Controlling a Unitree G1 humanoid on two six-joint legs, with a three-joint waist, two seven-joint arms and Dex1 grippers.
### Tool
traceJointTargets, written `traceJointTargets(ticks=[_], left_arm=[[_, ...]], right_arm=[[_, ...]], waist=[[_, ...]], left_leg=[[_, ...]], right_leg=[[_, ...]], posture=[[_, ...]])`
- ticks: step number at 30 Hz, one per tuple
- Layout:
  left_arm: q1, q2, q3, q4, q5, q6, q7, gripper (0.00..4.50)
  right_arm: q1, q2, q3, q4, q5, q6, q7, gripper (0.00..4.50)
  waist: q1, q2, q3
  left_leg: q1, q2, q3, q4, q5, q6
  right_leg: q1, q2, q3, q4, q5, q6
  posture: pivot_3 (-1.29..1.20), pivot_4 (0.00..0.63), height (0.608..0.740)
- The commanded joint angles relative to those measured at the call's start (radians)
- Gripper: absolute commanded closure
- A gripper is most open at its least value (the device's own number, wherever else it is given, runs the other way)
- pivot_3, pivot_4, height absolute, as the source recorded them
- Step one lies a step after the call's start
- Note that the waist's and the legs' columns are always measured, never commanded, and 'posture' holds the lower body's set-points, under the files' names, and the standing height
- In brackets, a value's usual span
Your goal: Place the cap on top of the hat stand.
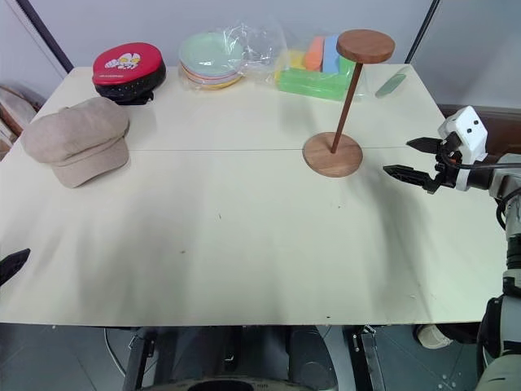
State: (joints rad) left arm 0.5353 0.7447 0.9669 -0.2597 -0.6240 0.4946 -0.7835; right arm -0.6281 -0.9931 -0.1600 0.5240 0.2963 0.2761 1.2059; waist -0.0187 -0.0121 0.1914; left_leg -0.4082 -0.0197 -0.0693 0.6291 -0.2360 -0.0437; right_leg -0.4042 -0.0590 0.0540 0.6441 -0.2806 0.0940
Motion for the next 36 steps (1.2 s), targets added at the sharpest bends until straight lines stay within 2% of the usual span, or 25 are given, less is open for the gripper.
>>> traceJointTargets(ticks=[1, 8, 11, 15, 19, 22, 27, 31, 36], left_arm=[[-0.011, 0.006, 0.031, -0.025, 0.001, -0.009, 0.01, 0.0], [-0.063, 0.022, -0.009, -0.015, 0.041, -0.016, 0.045, 0.0], [-0.102, 0.04, -0.034, -0.022, 0.058, -0.017, 0.051, 0.0], [-0.096, 0.118, -0.181, -0.062, 0.311, -0.186, 0.077, 0.0], [-0.173, 0.184, -0.37, -0.018, 0.548, -0.305, 0.173, 0.0], [-0.34, 0.201, -0.561, 0.091, 0.768, -0.374, 0.335, 0.0], [-0.608, 0.167, -0.786, 0.314, 0.998, -0.39, 0.522, 0.0], [-0.803, 0.114, -0.905, 0.555, 1.077, -0.425, 0.622, 0.0], [-1.005, 0.077, -1.014, 0.879, 1.137, -0.493, 0.721, 0.0]], right_arm=[[-0.023, -0.008, -0.015, 0.004, -0.006, -0.037, 0.003, 0.05], [-0.013, -0.006, -0.028, 0.007, -0.014, -0.071, -0.016, 0.05], [0.006, -0.019, -0.036, -0.023, 0.004, -0.031, -0.005, 0.05], [0.079, -0.037, -0.061, -0.231, 0.081, 0.092, 0.028, 0.05], [0.137, -0.026, -0.112, -0.555, 0.265, 0.327, 0.001, 0.05], [0.142, 0.003, -0.162, -0.79, 0.483, 0.522, -0.065, 0.05], [0.086, 0.052, -0.199, -0.951, 0.726, 0.684, -0.216, 0.05], [0.018, 0.062, -0.212, -0.971, 0.846, 0.734, -0.312, 0.05], [-0.007, 0.05, -0.223, -0.957, 0.899, 0.744, -0.385, 0.05]], waist=[[0.0, 0.0, 0.0], [0.0, 0.0, 0.0], [0.001, 0.0, 0.0], [0.003, 0.0, 0.0], [0.003, 0.002, 0.0], [0.004, 0.002, 0.0], [0.006, -0.001, 0.0], [0.007, -0.002, 0.0], [0.006, -0.003, 0.0]], left_leg=[[0.0, 0.0, 0.0, 0.0, 0.0, 0.0], [0.0, 0.0, 0.004, 0.0, 0.0, 0.0], [0.0, 0.0, 0.004, 0.0, 0.0, 0.0], [0.0, 0.0, 0.004, 0.001, 0.0, 0.0], [0.0, 0.0, 0.005, 0.0, 0.0, 0.0], [0.0, 0.001, 0.004, 0.0, 0.0, 0.0], [-0.001, 0.001, 0.003, 0.001, 0.0, 0.0], [-0.001, -0.001, 0.003, 0.002, 0.0, 0.0], [-0.001, -0.001, 0.002, 0.002, 0.0, 0.0]], right_leg=[[0.0, 0.0, 0.0, 0.0, 0.0, 0.0], [0.0, 0.0, 0.0, 0.0, 0.0, 0.0], [0.0, 0.001, 0.0, 0.001, 0.0, 0.0], [0.0, 0.001, 0.001, 0.001, 0.0, 0.0], [-0.001, 0.001, 0.002, 0.002, 0.0, 0.0], [-0.001, 0.002, 0.002, 0.003, 0.0, 0.001], [-0.001, 0.003, 0.0, 0.003, 0.003, 0.005], [-0.001, 0.003, 0.0, 0.004, 0.005, 0.008], [-0.002, 0.002, -0.001, 0.005, 0.005, 0.009]], posture=[[0.0, 0.15, 0.74], [0.0, 0.15, 0.74], [0.0, 0.15, 0.74], [0.0, 0.15, 0.74], [0.0, 0.15, 0.74], [0.0, 0.15, 0.74], [0.0, 0.15, 0.74], [0.0, 0.15, 0.74], [0.0, 0.15, 0.74]])
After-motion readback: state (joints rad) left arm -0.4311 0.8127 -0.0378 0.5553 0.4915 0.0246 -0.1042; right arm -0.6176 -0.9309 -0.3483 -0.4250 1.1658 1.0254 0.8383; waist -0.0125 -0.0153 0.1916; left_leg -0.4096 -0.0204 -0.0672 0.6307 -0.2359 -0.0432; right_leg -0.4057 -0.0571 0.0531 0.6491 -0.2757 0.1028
